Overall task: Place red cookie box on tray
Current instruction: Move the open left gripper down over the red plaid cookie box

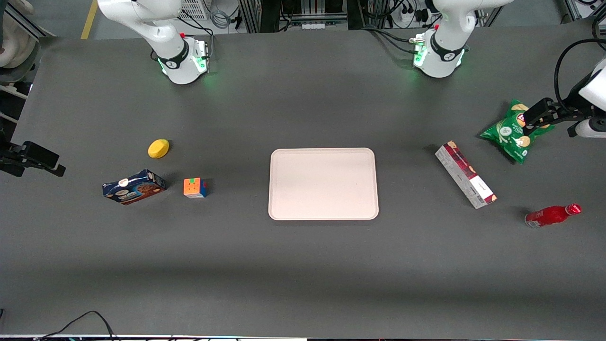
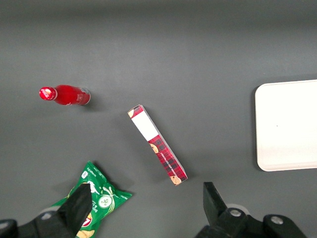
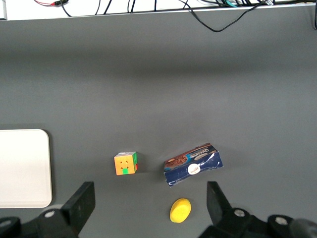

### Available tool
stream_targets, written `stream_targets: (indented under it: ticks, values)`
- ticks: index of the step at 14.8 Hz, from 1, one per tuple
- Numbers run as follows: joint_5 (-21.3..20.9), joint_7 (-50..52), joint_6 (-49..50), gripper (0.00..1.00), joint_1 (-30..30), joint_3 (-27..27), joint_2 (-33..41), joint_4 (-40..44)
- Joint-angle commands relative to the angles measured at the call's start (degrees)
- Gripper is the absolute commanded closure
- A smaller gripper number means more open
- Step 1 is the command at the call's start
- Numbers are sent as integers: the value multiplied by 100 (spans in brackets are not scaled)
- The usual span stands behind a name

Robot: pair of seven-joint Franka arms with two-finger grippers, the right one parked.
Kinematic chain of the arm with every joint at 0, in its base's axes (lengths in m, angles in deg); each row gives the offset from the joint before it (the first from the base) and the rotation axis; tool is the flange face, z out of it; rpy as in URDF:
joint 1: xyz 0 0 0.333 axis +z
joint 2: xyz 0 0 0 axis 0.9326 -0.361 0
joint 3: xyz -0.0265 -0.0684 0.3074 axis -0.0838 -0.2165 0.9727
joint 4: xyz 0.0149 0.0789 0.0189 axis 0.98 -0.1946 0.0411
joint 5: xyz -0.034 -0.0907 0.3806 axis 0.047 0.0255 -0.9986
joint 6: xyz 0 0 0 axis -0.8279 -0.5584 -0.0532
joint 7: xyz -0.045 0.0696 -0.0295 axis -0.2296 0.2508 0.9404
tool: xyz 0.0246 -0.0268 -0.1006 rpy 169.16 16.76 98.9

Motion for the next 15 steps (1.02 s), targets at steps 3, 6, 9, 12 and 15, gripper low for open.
stream_targets:
  ticks: [3,6,9,12,15]
  values:
    - [-20,45,165,0,13,-8,-92,172]
    - [-3,72,165,0,21,1,-302,163]
    - [76,440,165,0,92,10,-706,146]
    - [76,1133,130,0,74,1,-1058,84]
    - [59,1899,51,0,21,-8,-1488,84]
